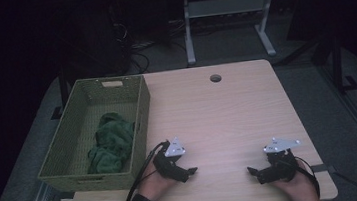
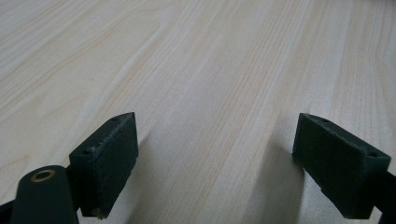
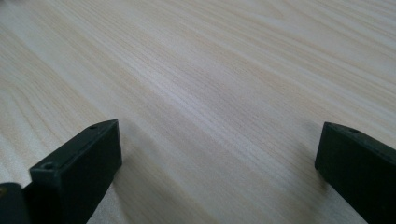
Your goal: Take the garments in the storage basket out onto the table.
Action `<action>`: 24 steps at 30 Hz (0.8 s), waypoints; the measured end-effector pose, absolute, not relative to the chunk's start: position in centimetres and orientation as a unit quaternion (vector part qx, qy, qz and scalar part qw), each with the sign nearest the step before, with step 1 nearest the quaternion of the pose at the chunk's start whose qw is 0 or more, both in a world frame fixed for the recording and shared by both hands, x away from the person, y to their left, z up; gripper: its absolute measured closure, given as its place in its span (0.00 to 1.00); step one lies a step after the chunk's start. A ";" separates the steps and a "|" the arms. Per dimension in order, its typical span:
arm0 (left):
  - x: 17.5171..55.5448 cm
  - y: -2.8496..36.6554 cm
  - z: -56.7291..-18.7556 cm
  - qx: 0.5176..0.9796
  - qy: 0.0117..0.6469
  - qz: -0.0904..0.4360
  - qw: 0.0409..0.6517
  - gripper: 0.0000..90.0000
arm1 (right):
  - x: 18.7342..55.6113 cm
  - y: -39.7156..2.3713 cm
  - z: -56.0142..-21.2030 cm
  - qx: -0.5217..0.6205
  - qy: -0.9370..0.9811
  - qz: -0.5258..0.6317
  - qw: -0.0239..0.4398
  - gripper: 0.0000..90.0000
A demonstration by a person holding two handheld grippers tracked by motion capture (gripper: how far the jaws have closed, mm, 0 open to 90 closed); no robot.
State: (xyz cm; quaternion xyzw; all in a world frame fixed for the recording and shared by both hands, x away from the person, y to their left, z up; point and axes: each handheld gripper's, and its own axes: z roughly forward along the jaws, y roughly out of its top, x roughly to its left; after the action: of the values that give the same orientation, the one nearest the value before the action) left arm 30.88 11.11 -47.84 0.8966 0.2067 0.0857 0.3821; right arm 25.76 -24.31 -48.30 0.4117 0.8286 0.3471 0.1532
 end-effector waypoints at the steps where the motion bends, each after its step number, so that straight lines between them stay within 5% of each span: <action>1: 30.9 11.1 -47.9 0.896 0.207 0.085 0.383 0.15 | 25.8 -24.3 -48.3 0.412 0.829 0.347 0.153 0.00; 24: 31.3 11.4 -45.9 0.894 0.214 0.075 0.387 0.16 | 25.8 -24.3 -48.3 0.417 0.827 0.345 0.151 0.00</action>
State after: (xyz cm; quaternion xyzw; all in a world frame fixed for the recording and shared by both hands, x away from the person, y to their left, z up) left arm 31.25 11.38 -45.89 0.8940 0.2137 0.0754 0.3865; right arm 25.77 -24.31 -48.27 0.4173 0.8269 0.3454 0.1511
